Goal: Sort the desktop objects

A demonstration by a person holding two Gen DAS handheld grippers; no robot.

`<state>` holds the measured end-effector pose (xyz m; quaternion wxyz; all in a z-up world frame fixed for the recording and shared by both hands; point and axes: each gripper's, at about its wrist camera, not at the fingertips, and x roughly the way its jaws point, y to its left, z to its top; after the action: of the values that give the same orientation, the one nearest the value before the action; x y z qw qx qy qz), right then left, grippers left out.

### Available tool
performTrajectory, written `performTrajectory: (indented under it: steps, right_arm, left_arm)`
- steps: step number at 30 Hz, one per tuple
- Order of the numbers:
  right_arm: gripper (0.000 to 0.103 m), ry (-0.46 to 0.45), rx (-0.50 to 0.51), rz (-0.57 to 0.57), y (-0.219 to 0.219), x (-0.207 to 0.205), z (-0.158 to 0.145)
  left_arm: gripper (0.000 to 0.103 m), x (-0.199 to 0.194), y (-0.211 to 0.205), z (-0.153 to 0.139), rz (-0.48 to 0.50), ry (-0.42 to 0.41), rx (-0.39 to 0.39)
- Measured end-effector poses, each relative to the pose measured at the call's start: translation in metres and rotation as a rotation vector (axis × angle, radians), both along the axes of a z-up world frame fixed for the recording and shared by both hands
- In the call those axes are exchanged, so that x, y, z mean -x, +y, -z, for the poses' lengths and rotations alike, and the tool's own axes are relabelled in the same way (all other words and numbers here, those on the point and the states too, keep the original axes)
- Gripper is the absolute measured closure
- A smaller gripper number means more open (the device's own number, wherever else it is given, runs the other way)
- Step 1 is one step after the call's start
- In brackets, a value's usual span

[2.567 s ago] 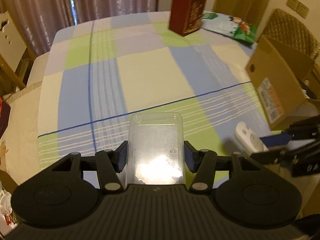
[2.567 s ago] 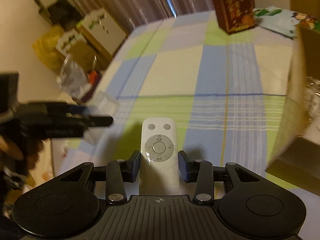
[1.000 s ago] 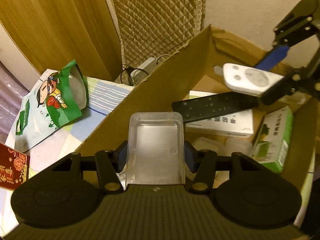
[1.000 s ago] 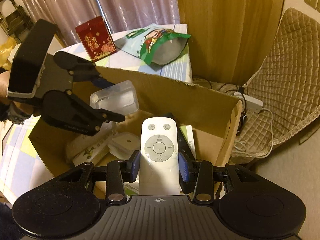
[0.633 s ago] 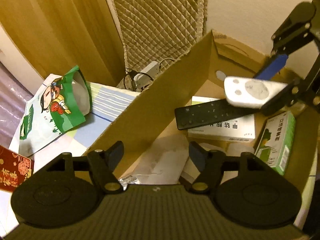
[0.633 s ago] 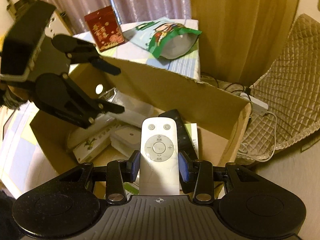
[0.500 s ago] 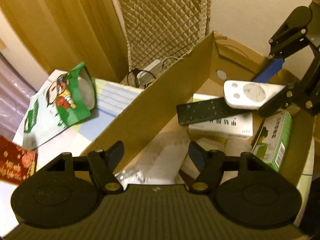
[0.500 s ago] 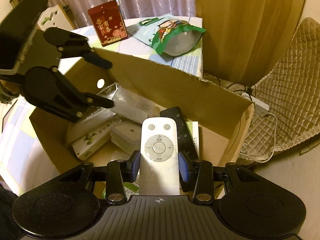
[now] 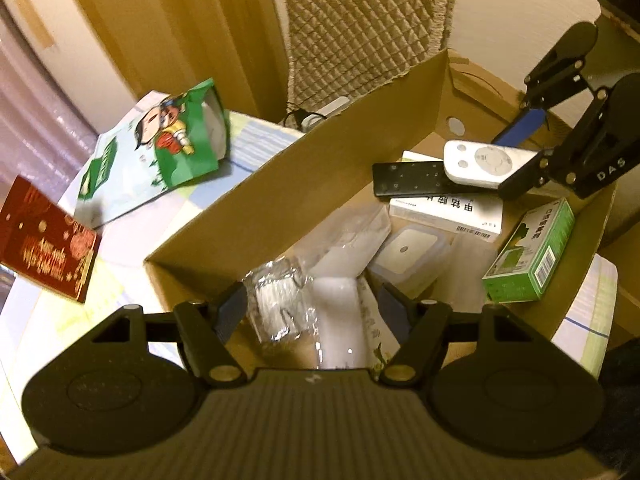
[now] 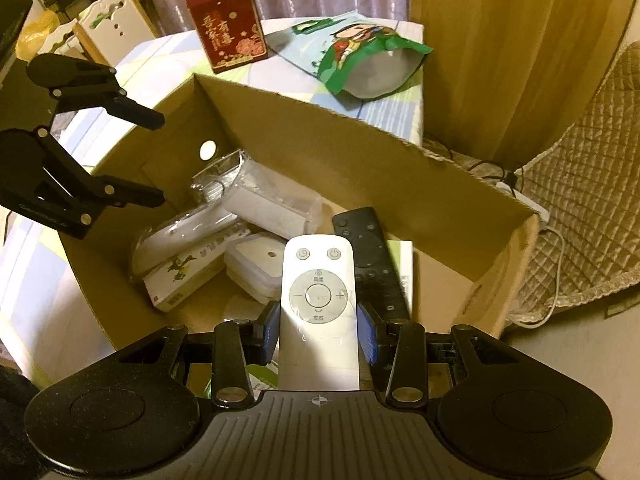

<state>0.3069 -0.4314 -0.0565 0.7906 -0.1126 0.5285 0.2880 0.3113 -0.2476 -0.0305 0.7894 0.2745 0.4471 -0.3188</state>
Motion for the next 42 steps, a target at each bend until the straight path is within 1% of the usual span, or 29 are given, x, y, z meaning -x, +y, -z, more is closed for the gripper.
performTrajectory:
  steps: [15, 31, 35, 37, 42]
  right_arm:
    - [0.063, 0.029, 0.028, -0.040, 0.009, -0.001, 0.011]
    - [0.063, 0.034, 0.037, -0.064, 0.013, -0.001, 0.021]
    - [0.063, 0.039, 0.010, -0.070, 0.012, -0.003, 0.023]
    - [0.063, 0.027, -0.003, -0.076, 0.012, -0.002, 0.022]
    - [0.063, 0.021, -0.044, -0.044, 0.004, 0.002, 0.013]
  left_arm:
    - [0.033, 0.013, 0.010, -0.011, -0.035, -0.015, 0.001]
    - [0.031, 0.022, 0.014, -0.018, -0.077, -0.030, 0.008]
    - [0.030, 0.025, 0.014, -0.020, -0.089, -0.034, 0.008]
    - [0.030, 0.026, 0.014, -0.020, -0.098, -0.036, 0.010]
    - [0.029, 0.033, 0.016, -0.023, -0.122, -0.039, 0.017]
